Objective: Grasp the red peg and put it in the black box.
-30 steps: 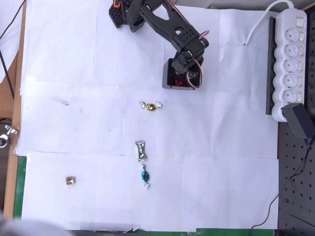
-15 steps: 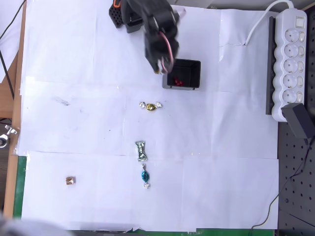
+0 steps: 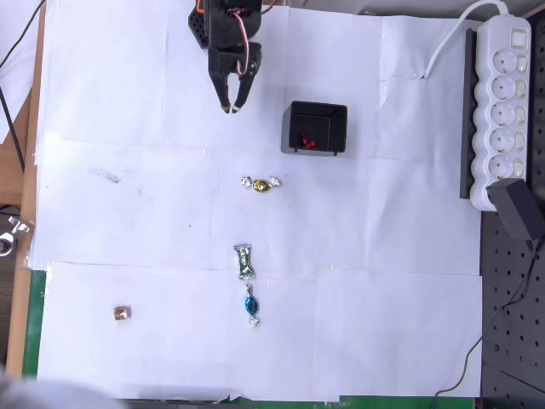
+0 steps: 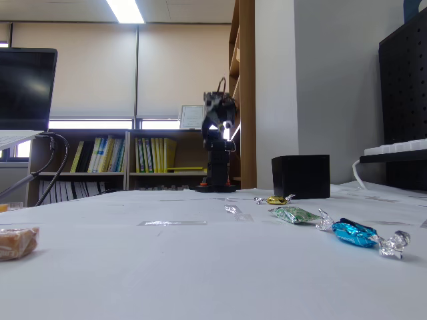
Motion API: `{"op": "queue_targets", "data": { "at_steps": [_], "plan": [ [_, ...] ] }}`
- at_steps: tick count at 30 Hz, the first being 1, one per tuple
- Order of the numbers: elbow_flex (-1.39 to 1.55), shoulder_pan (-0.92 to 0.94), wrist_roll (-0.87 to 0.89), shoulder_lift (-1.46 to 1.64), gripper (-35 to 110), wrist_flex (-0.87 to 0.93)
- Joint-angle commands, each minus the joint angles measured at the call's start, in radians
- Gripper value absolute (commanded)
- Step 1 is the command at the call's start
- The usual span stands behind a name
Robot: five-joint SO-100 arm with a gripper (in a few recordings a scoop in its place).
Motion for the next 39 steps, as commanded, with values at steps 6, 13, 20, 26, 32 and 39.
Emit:
{"op": "queue_targets", "data": {
  "at_steps": [6,13,20,26,32,39],
  "plan": [
    [-0.431,0.064,-0.187,-0.175,0,-0.109],
    [-0.575,0.057,-0.285,-0.273,0,-0.043],
    [-0.629,0.114,-0.347,-0.282,0,0.195],
    [-0.629,0.101,-0.327,-0.293,0,0.169],
    [-0.629,0.101,-0.305,-0.291,0,0.170],
    [-0.629,0.103,-0.169,-0.291,0,0.187]
  ]
}}
